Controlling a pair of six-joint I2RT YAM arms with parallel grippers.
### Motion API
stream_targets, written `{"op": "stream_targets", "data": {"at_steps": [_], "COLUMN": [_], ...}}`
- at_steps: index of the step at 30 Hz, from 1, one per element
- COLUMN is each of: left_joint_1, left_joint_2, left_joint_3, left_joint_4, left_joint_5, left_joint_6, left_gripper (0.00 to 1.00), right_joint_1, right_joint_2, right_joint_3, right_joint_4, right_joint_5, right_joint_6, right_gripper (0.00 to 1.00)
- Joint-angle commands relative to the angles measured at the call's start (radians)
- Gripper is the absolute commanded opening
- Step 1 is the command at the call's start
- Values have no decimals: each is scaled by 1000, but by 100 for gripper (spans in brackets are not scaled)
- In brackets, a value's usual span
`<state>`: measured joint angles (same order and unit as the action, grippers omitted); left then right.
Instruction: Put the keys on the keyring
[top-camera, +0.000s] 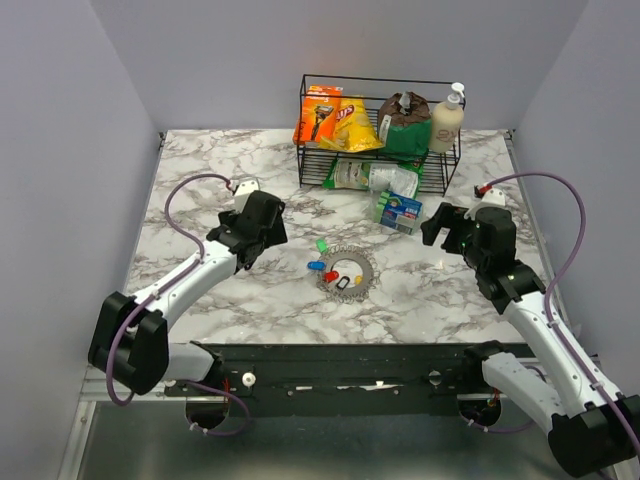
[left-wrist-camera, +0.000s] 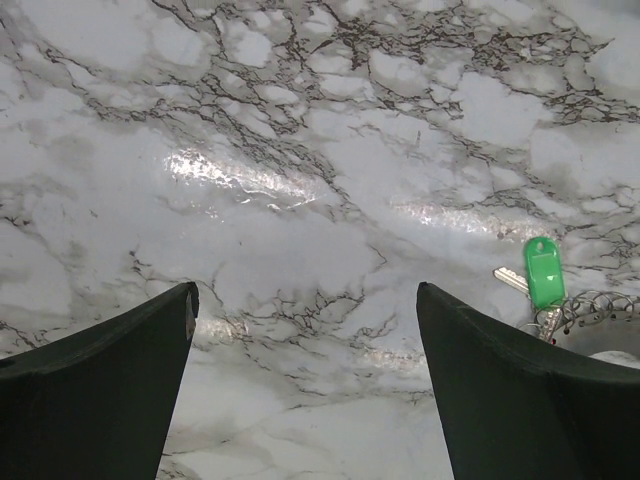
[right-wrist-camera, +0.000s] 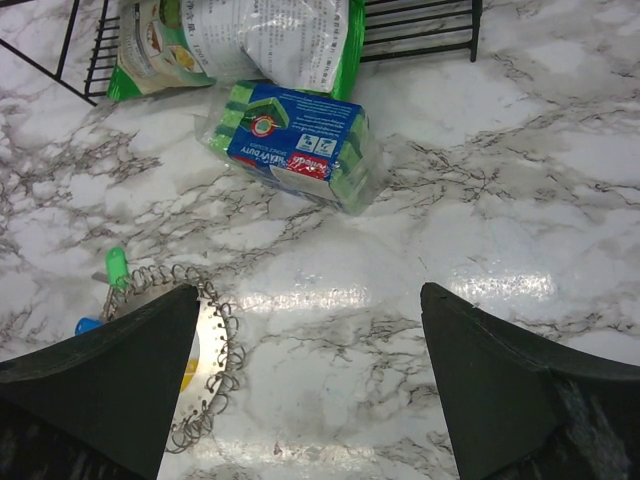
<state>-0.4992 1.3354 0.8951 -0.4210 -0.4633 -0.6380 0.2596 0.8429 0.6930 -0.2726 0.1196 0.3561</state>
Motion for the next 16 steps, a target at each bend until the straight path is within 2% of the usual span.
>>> {"op": "stream_targets", "data": {"at_steps": [1,9,16], "left_joint_1": [2,4,2], "left_joint_2": [-73,-113,-159], "left_joint_3": [-12,-2,13], "left_joint_4": [-1,-30,-24], "left_joint_5": [-47,-115,-100], "left_joint_6": [53,77,100], "left_gripper": [99,99,99], "right_joint_1": [-6,-6,-8], "right_joint_2": [4,4,-36], "right_joint_3": [17,42,51], "right_joint_4": [-17,-25,-34], "right_joint_5": [25,-21,-24], "right_joint_6": [9,33,40], "right_gripper": [100,100,100]}}
